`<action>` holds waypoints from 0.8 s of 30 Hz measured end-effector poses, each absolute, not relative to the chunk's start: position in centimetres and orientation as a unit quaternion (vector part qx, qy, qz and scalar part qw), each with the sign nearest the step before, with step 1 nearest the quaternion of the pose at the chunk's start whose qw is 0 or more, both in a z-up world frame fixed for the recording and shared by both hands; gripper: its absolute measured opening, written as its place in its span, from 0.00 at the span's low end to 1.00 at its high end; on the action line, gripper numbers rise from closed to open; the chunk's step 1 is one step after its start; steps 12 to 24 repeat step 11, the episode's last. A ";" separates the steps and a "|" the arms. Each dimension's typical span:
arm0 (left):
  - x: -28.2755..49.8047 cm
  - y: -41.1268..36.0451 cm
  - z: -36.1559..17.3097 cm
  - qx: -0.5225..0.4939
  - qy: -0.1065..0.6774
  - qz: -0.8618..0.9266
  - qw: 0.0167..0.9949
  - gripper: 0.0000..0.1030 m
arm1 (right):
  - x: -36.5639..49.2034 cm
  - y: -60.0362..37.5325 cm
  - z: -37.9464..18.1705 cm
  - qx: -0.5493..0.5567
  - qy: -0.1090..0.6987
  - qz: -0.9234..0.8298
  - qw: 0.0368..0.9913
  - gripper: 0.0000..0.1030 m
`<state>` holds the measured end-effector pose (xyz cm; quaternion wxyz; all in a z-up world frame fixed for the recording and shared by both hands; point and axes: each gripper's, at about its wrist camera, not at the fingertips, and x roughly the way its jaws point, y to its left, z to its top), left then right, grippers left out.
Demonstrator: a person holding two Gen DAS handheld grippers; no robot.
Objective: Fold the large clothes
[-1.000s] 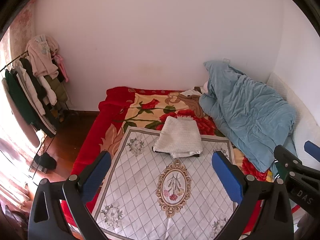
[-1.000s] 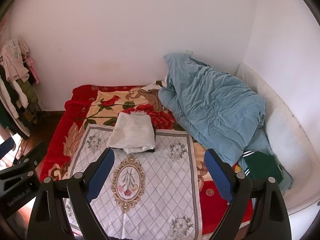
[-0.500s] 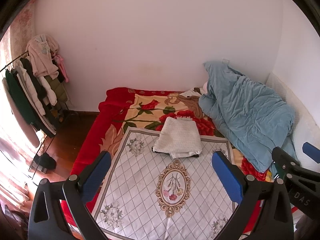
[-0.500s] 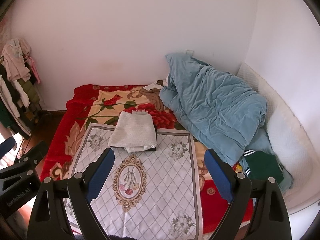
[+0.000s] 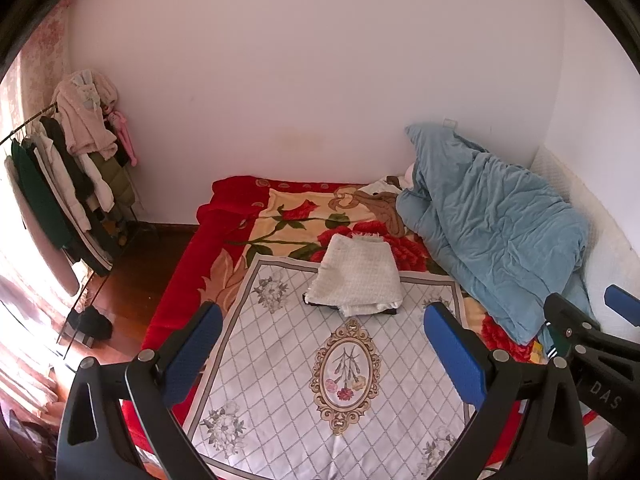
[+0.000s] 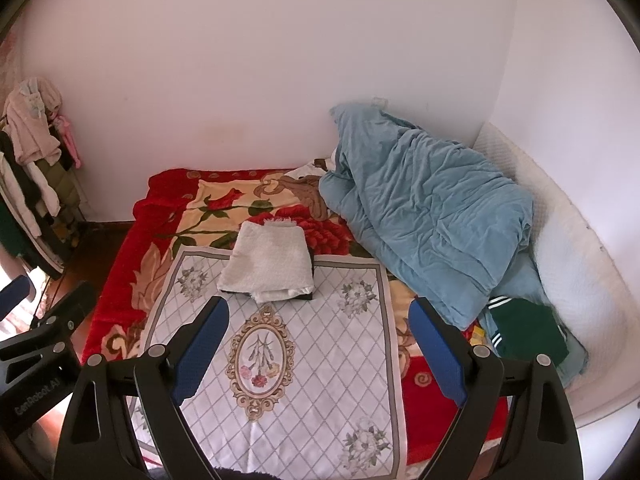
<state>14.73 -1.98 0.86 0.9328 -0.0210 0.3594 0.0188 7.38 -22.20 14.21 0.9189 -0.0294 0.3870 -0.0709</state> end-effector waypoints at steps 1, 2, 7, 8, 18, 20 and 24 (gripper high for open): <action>14.7 -2.1 1.0 -0.021 0.360 0.019 0.933 1.00 | 7.4 -22.2 14.2 -0.029 0.387 -0.071 0.919 0.90; 14.7 -2.1 1.0 -0.020 0.359 0.019 0.933 1.00 | 7.4 -22.3 14.2 -0.029 0.387 -0.071 0.919 0.90; 14.7 -2.3 1.1 -0.021 0.359 0.019 0.933 1.00 | 7.5 -22.2 14.2 -0.029 0.387 -0.070 0.919 0.90; 14.6 -2.3 1.2 -0.020 0.359 0.019 0.933 1.00 | 7.5 -22.2 14.2 -0.031 0.387 -0.070 0.919 0.90; 14.6 -2.4 1.1 -0.022 0.361 0.019 0.932 1.00 | 7.2 -22.2 14.2 -0.029 0.387 -0.072 0.919 0.90; 14.6 -2.4 1.1 -0.022 0.361 0.019 0.932 1.00 | 7.2 -22.2 14.2 -0.029 0.387 -0.072 0.919 0.90; 14.6 -2.4 1.1 -0.022 0.361 0.019 0.932 1.00 | 7.2 -22.2 14.2 -0.029 0.387 -0.072 0.919 0.90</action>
